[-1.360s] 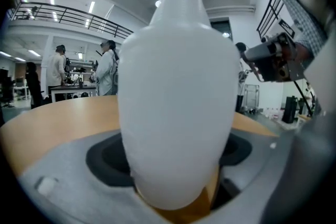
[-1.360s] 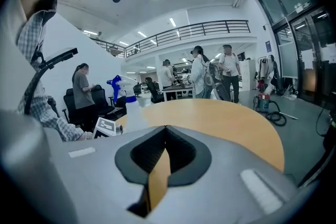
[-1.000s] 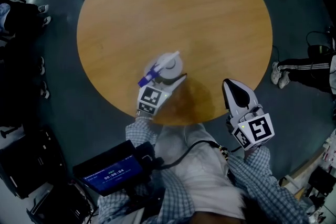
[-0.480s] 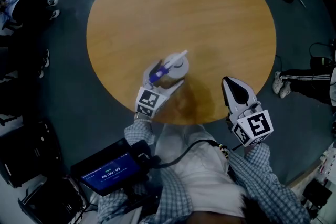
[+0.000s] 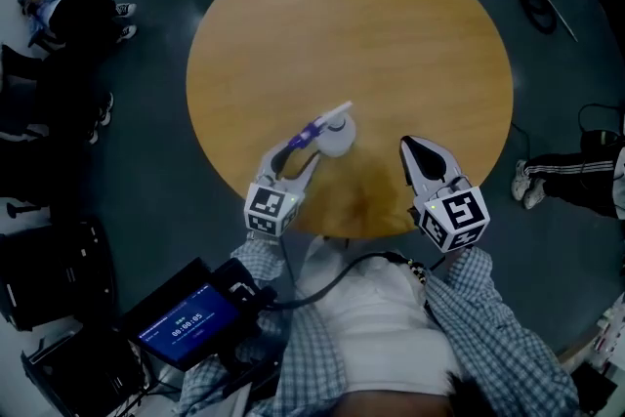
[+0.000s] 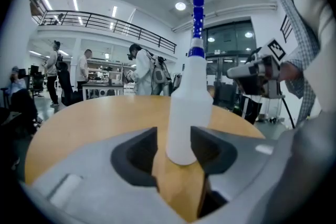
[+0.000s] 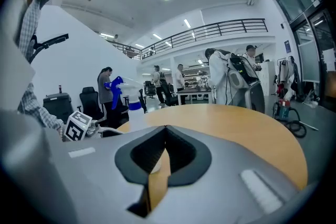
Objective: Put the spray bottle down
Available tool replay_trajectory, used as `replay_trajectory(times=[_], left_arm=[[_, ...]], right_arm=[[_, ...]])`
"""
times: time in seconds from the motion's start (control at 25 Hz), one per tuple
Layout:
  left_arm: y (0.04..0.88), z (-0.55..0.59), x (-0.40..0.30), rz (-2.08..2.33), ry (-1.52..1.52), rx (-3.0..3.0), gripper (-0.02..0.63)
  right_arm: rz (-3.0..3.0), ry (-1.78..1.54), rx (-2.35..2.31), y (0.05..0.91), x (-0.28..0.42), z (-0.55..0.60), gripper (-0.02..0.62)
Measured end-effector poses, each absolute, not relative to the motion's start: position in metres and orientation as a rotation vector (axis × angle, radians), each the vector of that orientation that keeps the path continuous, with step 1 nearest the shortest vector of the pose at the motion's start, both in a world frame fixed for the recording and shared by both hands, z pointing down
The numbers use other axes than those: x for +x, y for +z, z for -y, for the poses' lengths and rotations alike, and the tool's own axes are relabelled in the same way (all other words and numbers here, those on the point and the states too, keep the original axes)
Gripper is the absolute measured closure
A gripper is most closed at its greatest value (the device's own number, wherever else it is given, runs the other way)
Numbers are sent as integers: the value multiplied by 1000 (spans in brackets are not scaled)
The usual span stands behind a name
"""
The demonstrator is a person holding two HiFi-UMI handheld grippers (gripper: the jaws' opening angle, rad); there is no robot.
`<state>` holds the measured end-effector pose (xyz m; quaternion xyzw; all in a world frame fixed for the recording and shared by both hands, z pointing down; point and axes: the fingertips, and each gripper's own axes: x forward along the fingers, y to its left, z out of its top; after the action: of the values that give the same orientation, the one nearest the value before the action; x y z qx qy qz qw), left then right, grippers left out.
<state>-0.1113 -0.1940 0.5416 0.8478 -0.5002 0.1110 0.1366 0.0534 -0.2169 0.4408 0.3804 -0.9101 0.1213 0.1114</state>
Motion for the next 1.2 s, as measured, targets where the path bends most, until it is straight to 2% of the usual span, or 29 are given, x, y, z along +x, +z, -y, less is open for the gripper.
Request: replay_trajectory(times=[0.08,0.16,0.2,0.56,1.2], left_arm=[[536,191,-116,1500,336,2445,469],[534,185,-126,1563,350,2437,581],[530,182,-129,1586,350,2430,606],[502,187,-131,1659,310,2328,606],[508,184,-134,1648,330,2327,606]], right_arm=[[2677,365,1094,447,52,222,592],[2670,379,1066,457,48,223,592],[2669,387,1048,461,44,224,592],[2668,450,945,491,22,250,594],[2678,433,888,493,8,254,594]])
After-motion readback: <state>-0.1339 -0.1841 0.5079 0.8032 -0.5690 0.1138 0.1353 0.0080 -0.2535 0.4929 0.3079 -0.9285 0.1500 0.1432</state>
